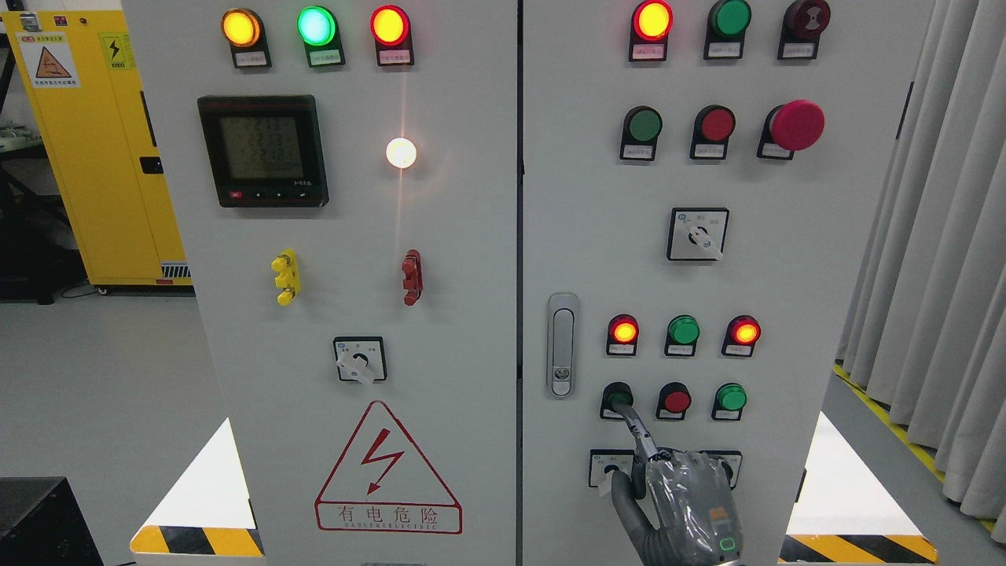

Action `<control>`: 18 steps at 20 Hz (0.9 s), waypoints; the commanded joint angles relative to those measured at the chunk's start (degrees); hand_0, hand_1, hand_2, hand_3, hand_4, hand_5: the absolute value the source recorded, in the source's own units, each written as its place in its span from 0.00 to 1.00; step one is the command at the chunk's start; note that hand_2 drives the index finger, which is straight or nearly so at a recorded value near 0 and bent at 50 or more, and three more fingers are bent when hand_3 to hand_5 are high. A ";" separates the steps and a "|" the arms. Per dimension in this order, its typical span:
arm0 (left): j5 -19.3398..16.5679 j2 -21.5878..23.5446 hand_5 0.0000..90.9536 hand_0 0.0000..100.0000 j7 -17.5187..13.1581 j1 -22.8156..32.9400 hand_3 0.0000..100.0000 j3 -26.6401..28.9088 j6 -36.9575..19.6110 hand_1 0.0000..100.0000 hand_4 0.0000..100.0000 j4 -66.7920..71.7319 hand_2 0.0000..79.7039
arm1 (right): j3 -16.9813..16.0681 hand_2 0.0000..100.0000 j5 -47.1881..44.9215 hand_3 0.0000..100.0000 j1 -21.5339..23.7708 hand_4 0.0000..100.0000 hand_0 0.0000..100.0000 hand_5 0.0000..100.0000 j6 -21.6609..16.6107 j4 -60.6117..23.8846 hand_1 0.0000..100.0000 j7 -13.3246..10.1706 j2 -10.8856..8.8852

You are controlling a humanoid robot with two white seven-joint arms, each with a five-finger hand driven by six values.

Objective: Press green start button

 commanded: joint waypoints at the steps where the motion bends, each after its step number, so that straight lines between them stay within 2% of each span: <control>1: 0.01 0.05 0.00 0.12 -0.04 0.01 0.00 0.02 0.05 0.56 0.00 0.00 0.00 | -0.17 0.00 -0.63 0.88 -0.03 0.94 0.77 0.98 0.12 0.45 0.92 -0.13 0.00; 18: 0.01 0.05 0.00 0.12 -0.04 0.01 0.00 -0.06 0.05 0.56 0.00 0.00 0.00 | 1.06 0.00 -0.90 0.88 3.30 0.93 0.75 0.98 -0.58 -7.89 0.91 -1.54 0.00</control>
